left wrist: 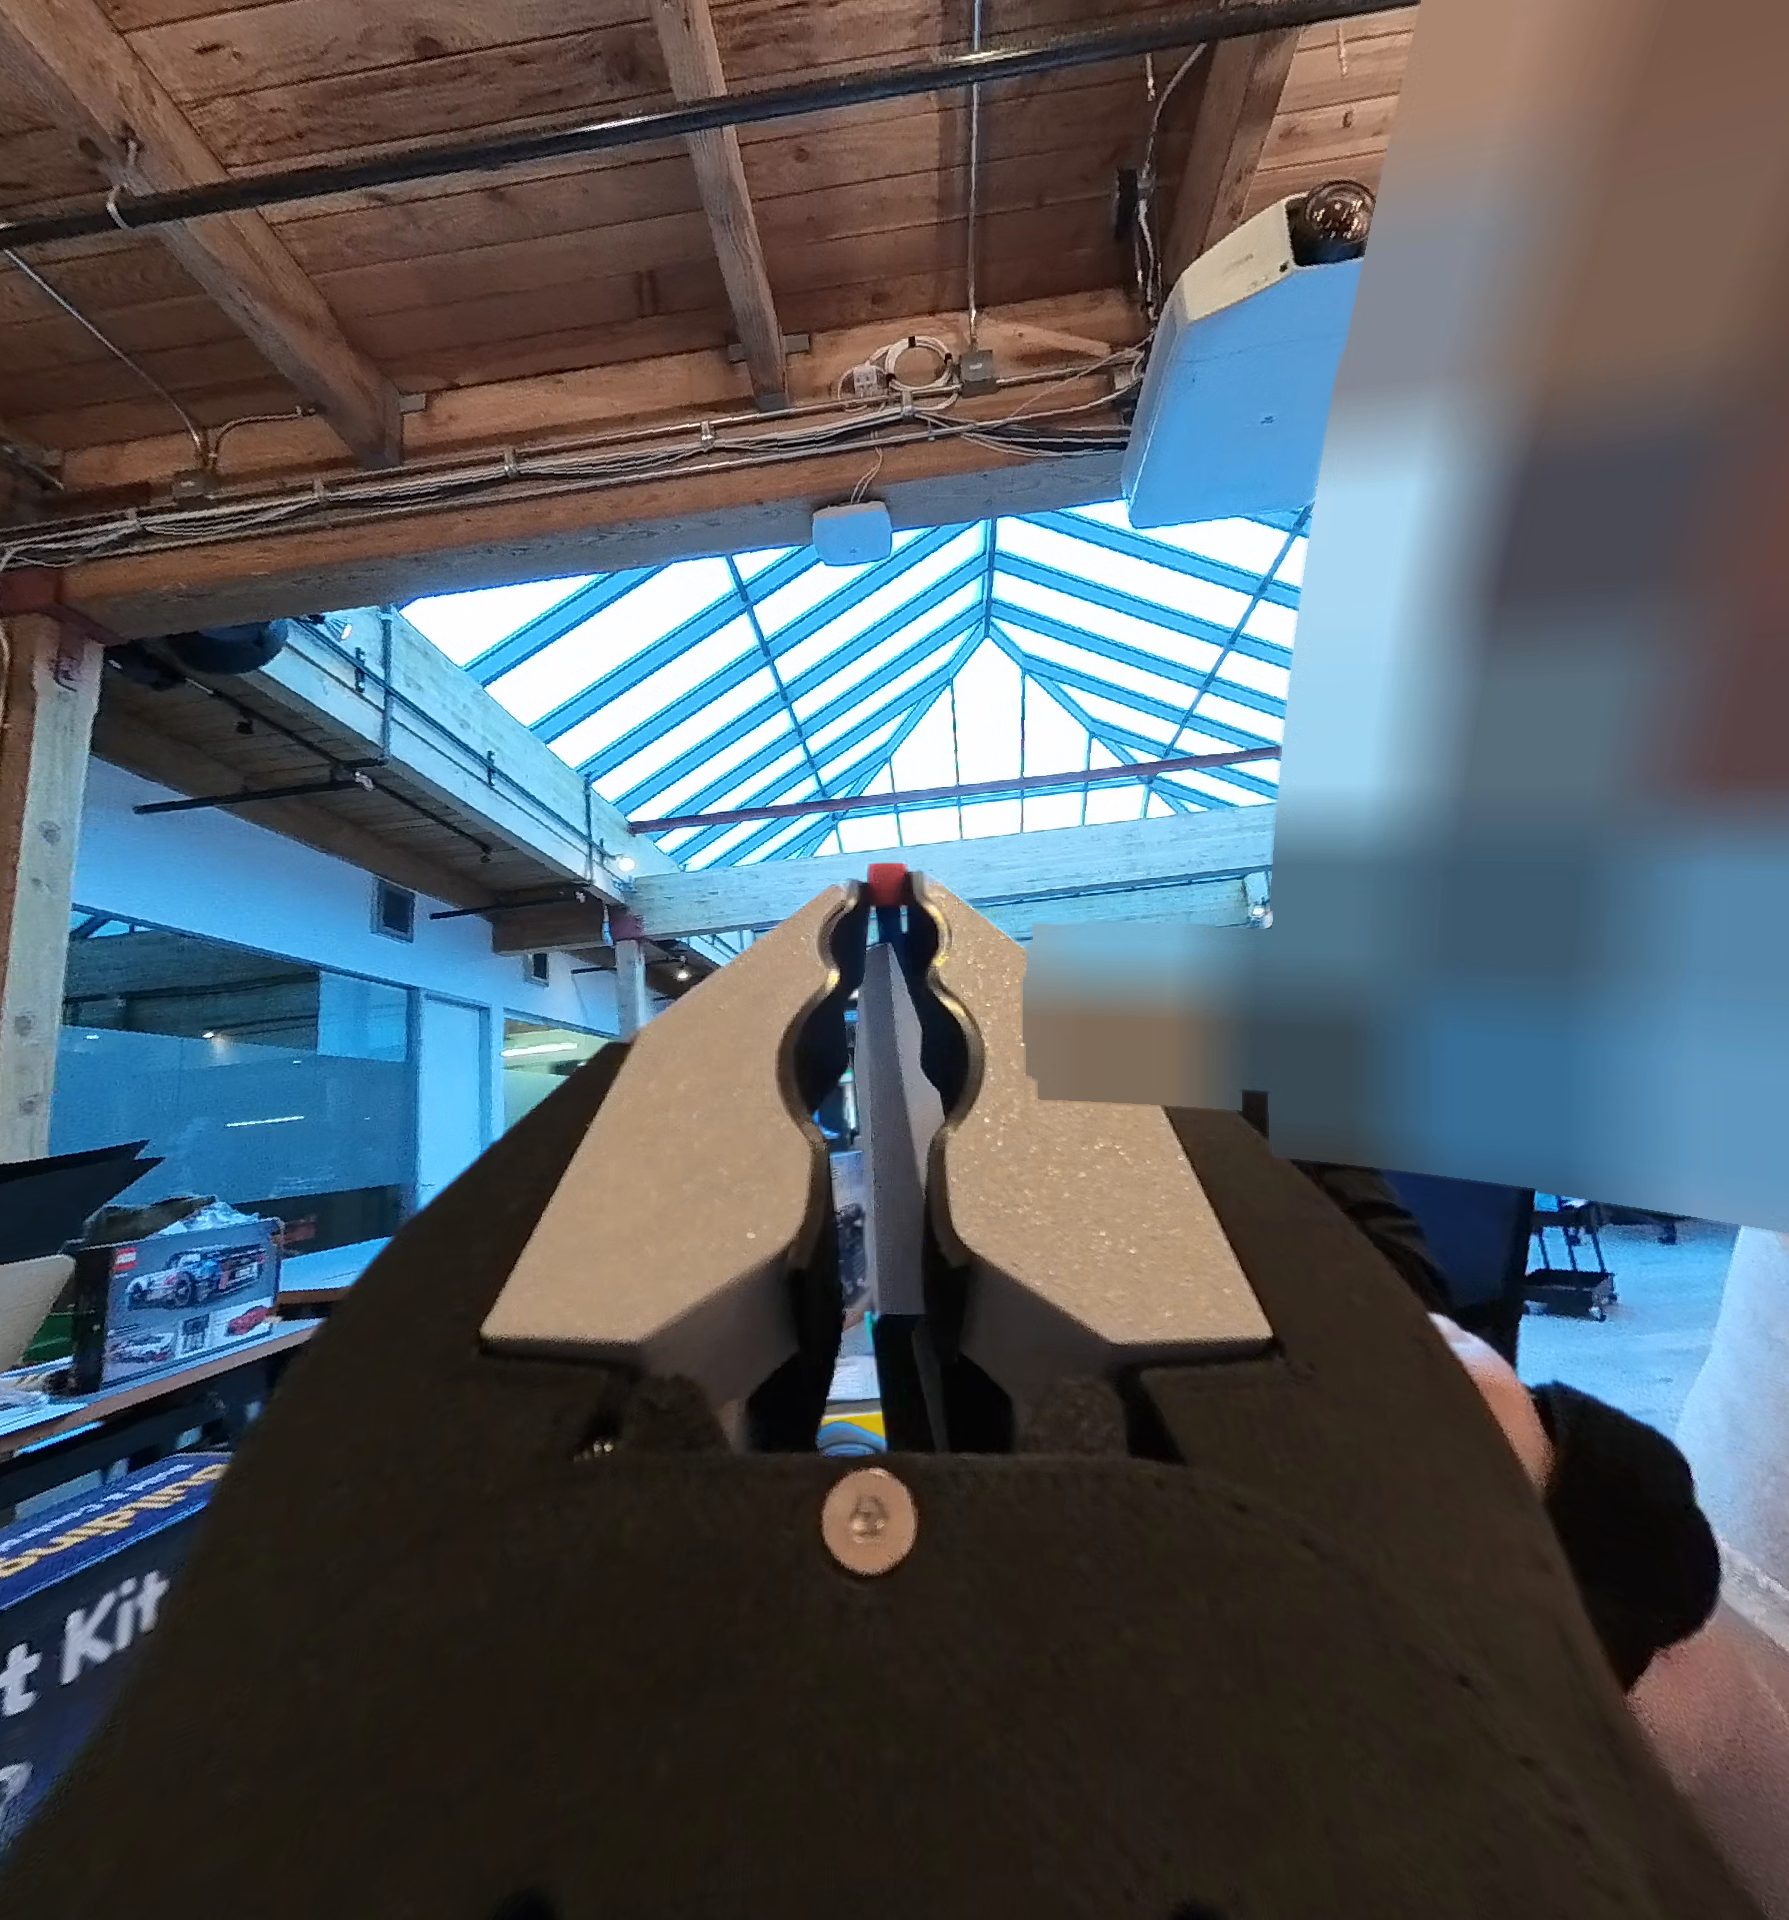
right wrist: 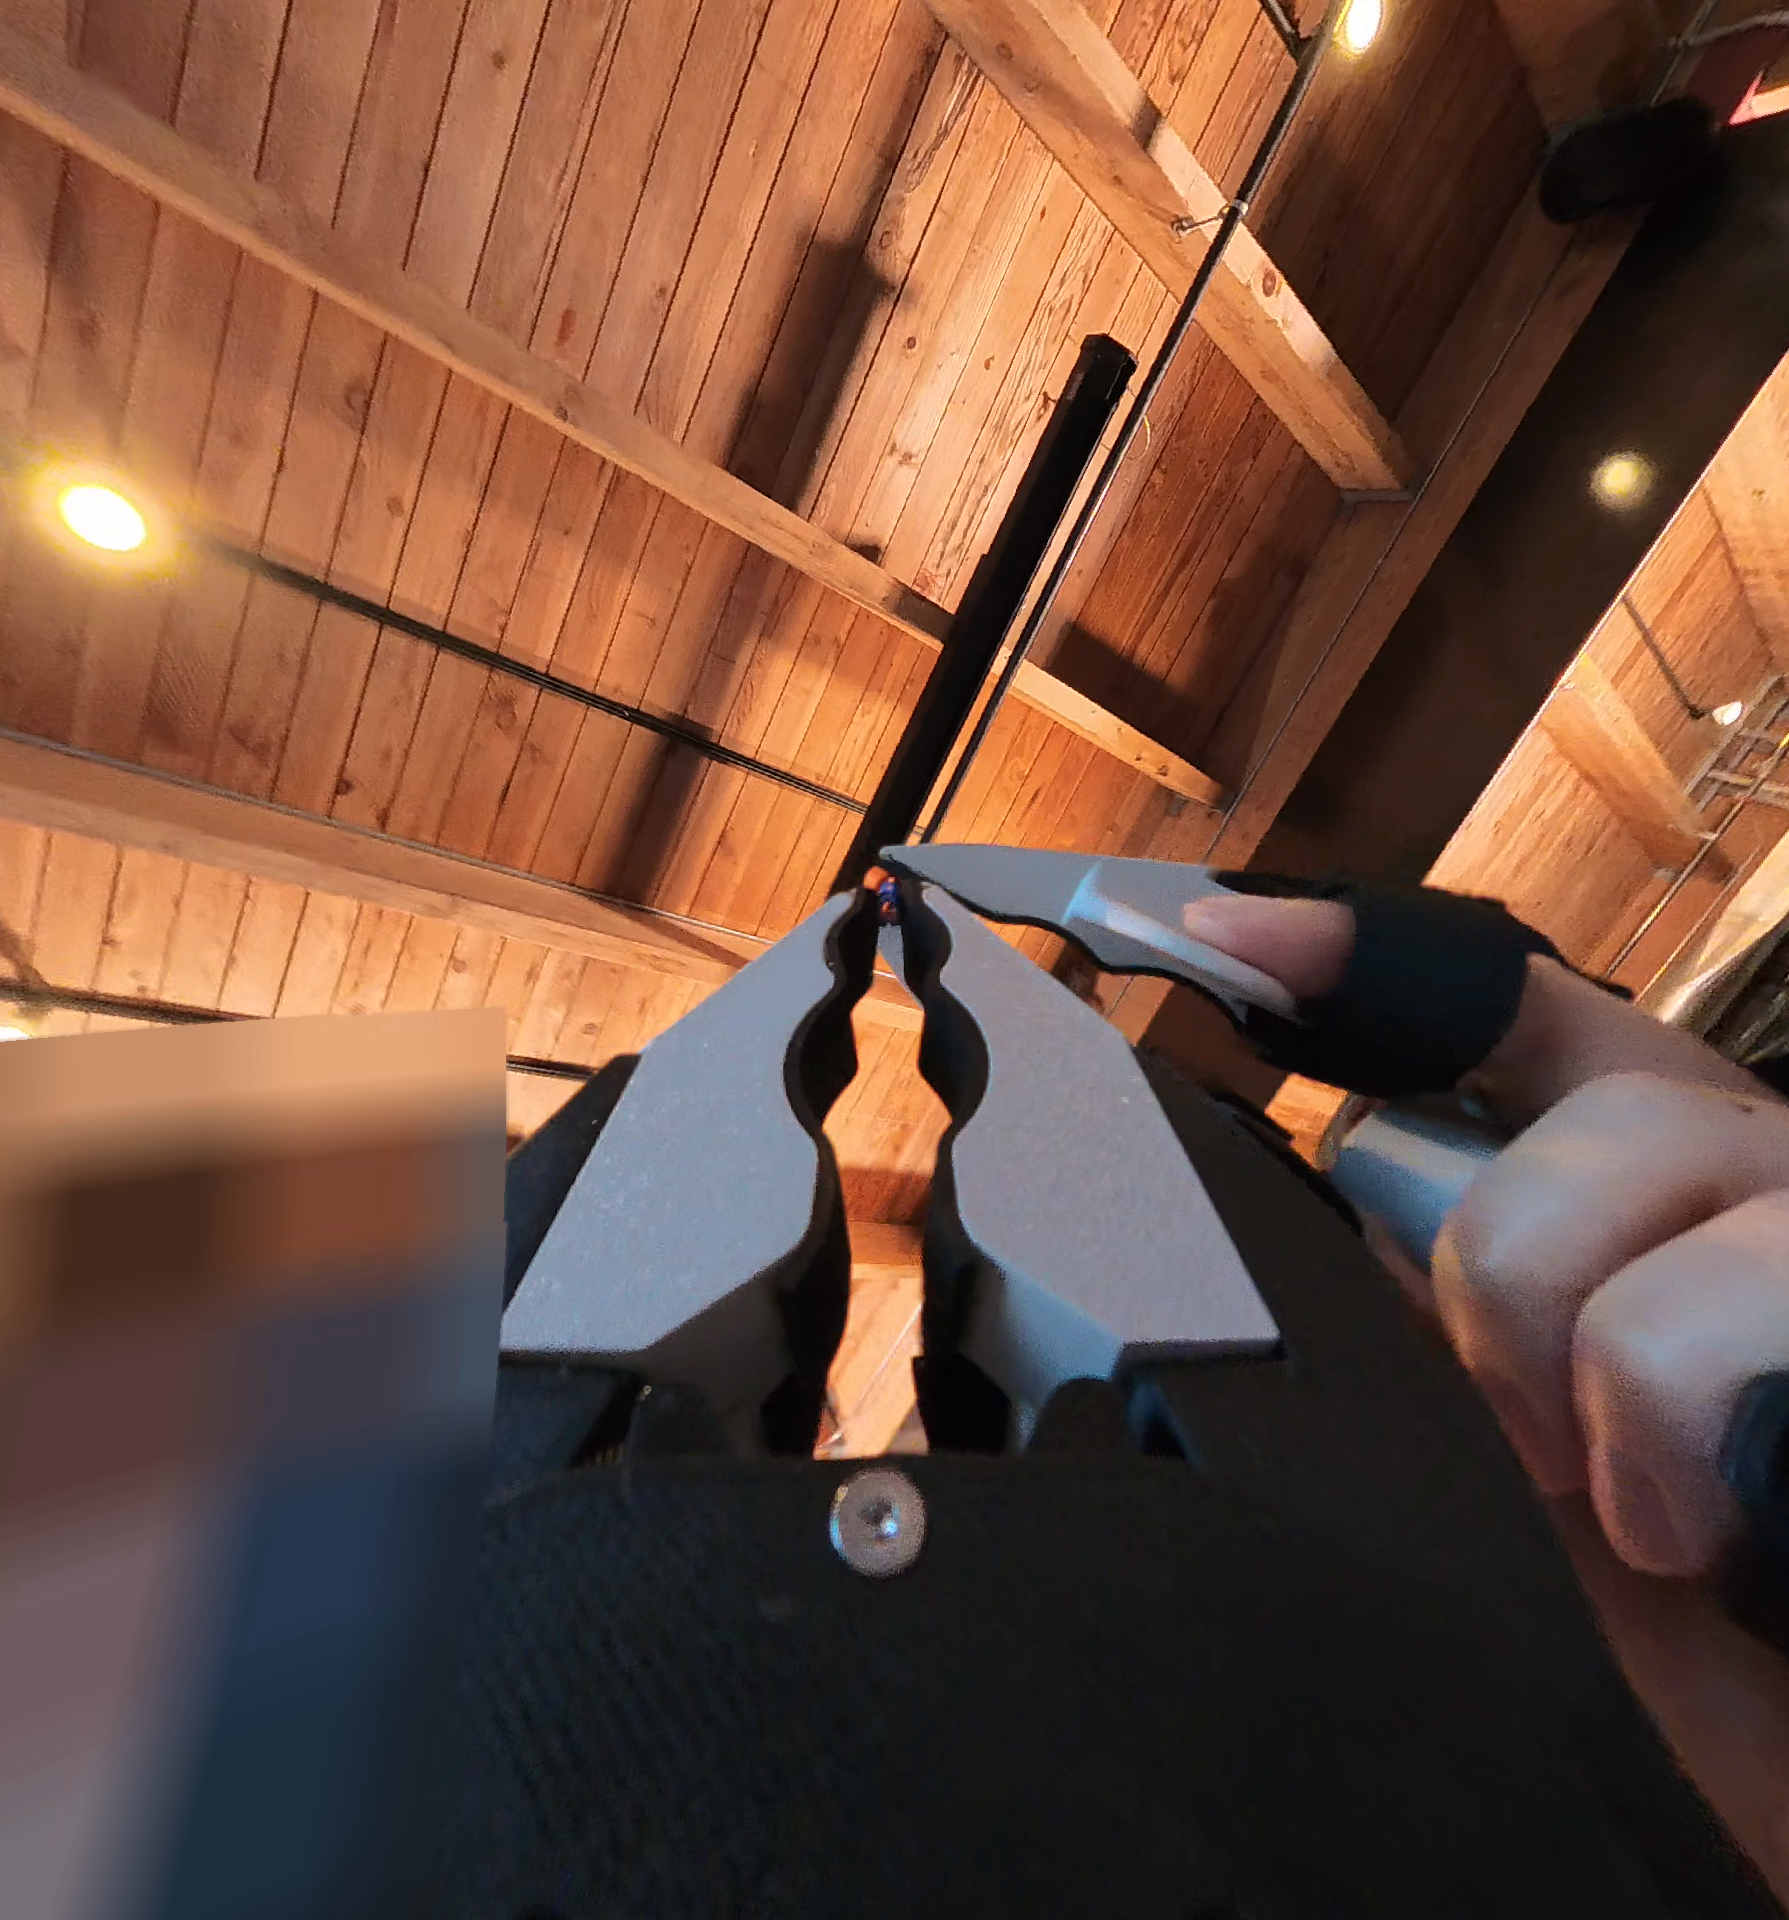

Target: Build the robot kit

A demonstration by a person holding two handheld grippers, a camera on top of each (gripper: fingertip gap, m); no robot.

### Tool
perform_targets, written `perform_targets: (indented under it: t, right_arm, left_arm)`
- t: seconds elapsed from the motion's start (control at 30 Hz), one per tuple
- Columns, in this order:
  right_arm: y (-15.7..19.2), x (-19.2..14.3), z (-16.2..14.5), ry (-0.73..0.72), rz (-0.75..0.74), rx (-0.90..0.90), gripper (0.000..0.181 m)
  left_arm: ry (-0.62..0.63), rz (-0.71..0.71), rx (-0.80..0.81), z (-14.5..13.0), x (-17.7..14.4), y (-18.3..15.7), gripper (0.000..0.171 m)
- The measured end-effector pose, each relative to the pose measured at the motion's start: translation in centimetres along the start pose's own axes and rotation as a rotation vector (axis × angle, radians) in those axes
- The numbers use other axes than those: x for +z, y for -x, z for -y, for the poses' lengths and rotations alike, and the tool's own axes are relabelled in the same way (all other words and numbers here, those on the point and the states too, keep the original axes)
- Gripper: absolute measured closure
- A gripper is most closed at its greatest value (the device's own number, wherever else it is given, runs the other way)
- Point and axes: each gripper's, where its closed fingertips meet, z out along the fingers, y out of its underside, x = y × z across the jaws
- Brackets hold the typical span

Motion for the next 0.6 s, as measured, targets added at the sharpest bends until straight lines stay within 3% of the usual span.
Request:
perform_targets:
  t: [0.2,0.33,0.43,0.6]
  right_arm:
    - [0.1,0.0,-0.2,0.016,0.016,-0.068,0.178]
    - [-0.4,0.0,0.3,0.088,-0.046,-0.261,0.178]
    - [-1.9,-0.1,0.8,0.255,-0.161,-0.478,0.178]
    - [-3.4,-2.2,1.3,0.734,-0.397,-0.989,0.178]
  left_arm:
    - [0.006,-0.011,-0.012,0.1,0.0,-0.2,0.167]
    - [0.075,0.043,0.052,-0.1,-0.4,0.6,0.167]
    - [0.215,0.082,0.14,-0.4,-1.5,1.6,0.166]
    - [0.546,0.036,0.275,-2.2,-4.6,1.3,0.167]
